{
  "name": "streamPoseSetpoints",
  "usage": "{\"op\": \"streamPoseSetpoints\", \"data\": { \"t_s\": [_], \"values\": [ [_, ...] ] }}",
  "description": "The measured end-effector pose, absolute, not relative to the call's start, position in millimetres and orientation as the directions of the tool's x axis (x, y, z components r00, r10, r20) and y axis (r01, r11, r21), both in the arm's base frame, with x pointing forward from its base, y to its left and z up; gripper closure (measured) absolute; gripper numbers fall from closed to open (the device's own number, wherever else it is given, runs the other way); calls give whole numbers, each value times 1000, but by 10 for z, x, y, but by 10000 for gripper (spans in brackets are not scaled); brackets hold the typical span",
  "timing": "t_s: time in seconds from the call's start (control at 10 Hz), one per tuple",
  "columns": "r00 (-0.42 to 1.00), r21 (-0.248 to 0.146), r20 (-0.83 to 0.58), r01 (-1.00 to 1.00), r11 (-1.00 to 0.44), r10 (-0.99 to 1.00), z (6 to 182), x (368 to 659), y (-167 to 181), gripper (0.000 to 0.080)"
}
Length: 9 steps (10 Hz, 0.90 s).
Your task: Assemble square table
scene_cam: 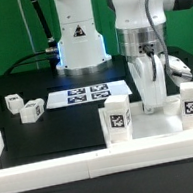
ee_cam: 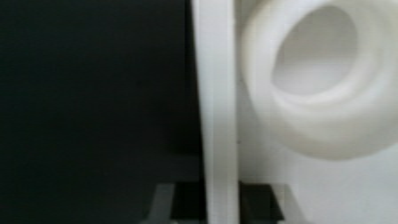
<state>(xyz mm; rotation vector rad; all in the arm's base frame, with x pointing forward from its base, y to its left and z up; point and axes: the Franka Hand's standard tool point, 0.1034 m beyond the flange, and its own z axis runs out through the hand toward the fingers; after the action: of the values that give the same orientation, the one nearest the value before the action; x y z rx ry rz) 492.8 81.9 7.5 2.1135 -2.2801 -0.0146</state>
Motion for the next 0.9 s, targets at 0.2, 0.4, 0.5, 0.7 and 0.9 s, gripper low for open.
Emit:
{"op": "streamPoseSetpoints", "data": {
  "t_s": [0.2,0.4,0.5,0.7,0.9],
  "values": [
    [-73,29,17,-997,74,-997,75,4928,819,729],
    [-48,22,18,-999,48,-999,80,4926,807,729],
    [32,-28,37,-999,-33,-999,96,4861,677,730],
    [125,-90,97,-987,-133,-987,92,4697,419,734],
    [321,-87,151,-938,-336,-935,93,4649,166,736]
  ]
}}
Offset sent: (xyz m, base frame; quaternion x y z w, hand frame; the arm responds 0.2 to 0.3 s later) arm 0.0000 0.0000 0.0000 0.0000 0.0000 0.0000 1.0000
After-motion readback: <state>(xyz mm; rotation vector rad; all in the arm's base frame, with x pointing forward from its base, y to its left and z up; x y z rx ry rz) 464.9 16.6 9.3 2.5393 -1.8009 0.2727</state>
